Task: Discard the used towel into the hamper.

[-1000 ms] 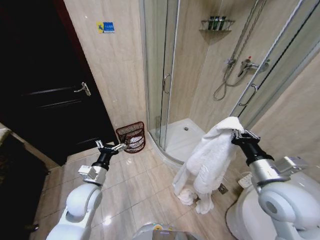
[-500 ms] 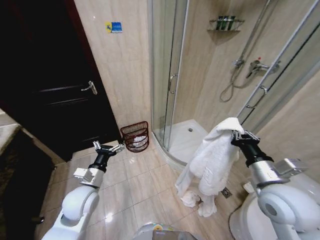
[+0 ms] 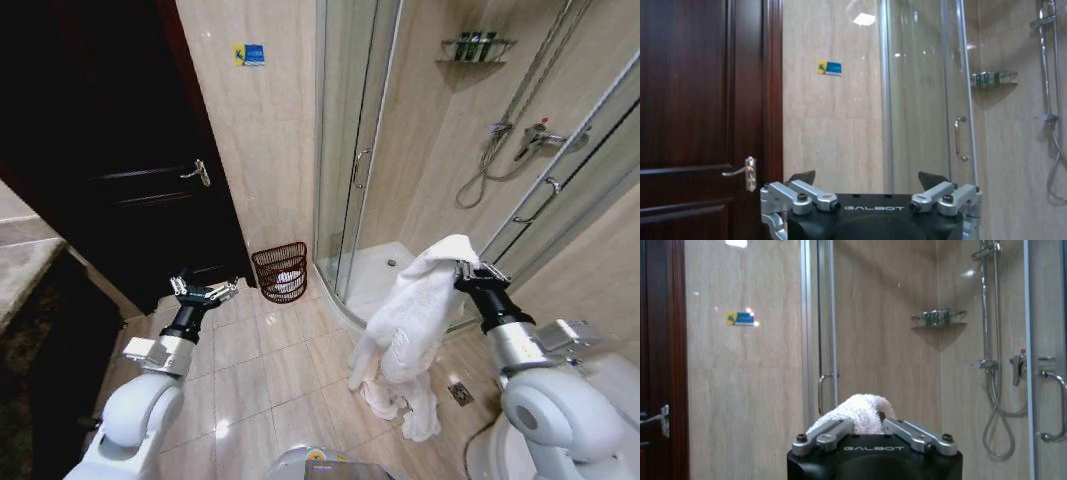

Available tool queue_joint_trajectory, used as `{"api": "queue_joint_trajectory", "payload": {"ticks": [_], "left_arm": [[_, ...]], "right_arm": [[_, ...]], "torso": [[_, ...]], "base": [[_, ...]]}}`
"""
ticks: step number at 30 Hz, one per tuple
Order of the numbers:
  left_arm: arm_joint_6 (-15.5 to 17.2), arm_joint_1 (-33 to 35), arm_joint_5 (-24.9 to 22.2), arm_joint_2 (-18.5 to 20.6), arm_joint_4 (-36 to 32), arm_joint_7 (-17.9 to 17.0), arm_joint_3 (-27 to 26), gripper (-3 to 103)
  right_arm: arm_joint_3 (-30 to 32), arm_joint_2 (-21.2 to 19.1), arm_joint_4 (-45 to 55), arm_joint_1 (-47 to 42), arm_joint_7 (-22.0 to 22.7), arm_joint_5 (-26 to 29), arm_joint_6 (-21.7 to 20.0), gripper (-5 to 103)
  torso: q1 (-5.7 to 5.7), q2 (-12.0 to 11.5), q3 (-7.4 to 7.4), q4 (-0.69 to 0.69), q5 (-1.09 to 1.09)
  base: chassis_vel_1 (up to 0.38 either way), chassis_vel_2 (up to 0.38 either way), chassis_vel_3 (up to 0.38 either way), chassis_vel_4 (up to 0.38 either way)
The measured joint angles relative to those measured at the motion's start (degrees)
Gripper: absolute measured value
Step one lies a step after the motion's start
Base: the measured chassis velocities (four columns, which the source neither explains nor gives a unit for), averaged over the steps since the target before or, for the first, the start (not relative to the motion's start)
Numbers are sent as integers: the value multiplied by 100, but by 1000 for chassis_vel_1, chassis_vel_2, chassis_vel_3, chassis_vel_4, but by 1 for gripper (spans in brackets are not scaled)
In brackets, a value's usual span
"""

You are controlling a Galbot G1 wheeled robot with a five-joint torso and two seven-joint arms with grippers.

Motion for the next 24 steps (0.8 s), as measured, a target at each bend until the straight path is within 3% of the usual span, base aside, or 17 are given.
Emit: {"api": "queue_joint_trajectory", "payload": {"ticks": [11, 24], "left_arm": [[-30, -29, 6, 80, -69, -113, 192, 100], [9, 379, 64, -55, -648, -196, -47, 100]], "right_arm": [[-163, 254, -65, 30, -101, -313, -53, 3], [-213, 267, 2, -32, -166, -355, -53, 3]], "torso": [[0, 0, 0, 1, 0], [0, 0, 0, 1, 0]], "base": [[0, 0, 0, 0], [0, 0, 0, 0]]}}
